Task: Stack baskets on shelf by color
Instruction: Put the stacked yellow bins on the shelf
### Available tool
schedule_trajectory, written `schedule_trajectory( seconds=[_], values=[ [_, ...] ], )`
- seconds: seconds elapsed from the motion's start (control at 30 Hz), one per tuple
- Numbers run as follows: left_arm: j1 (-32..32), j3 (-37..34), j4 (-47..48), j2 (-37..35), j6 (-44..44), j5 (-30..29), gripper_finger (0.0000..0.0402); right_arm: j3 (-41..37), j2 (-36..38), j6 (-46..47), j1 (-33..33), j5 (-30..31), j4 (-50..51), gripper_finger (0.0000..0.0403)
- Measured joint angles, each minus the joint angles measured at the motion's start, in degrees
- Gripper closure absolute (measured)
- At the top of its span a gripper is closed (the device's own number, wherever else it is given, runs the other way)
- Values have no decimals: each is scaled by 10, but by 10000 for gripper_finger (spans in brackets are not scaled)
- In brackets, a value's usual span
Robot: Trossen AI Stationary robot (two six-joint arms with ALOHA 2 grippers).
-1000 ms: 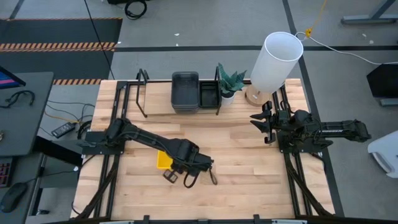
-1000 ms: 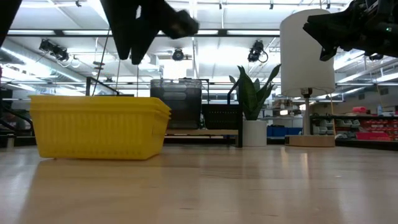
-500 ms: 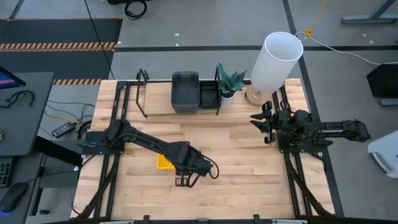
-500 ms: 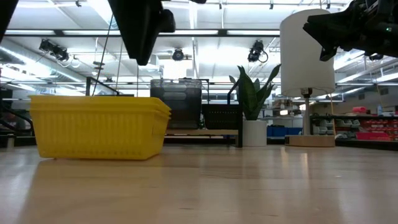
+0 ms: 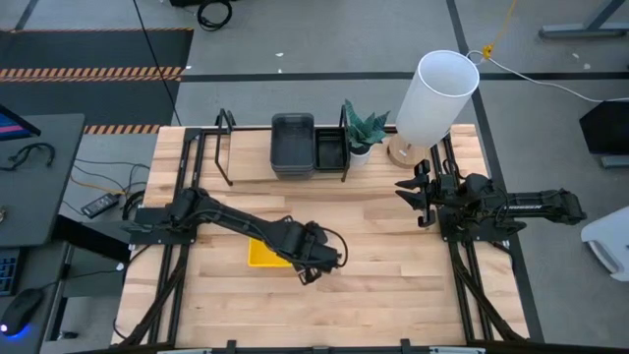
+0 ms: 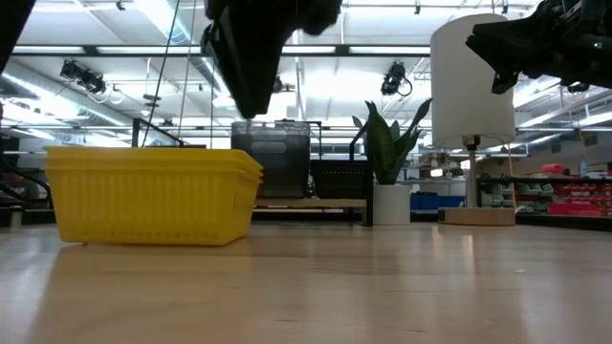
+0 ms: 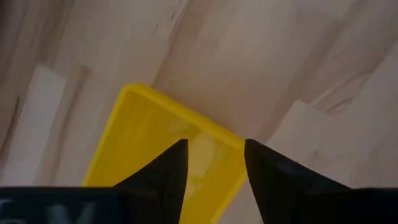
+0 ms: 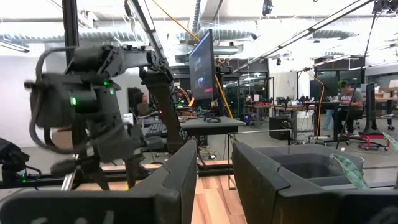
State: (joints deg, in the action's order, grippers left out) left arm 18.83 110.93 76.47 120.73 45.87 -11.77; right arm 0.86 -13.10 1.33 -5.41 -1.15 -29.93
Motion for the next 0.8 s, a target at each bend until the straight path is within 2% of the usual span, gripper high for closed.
schedule_trajectory(
  seconds=[0.27,0.37,0.53,0.7,0.8],
  values=[
    [-8,0,9,47,-25,67,250,0,0,0,0,0,0,294],
    [-10,0,7,60,-34,75,251,0,0,0,0,0,0,294],
    [-15,0,4,62,-37,75,253,0,0,0,0,0,0,294],
    [-13,0,38,62,-74,125,263,0,0,0,0,0,0,294],
    [-5,0,53,62,-89,131,270,0,0,0,0,0,0,294]
  ],
)
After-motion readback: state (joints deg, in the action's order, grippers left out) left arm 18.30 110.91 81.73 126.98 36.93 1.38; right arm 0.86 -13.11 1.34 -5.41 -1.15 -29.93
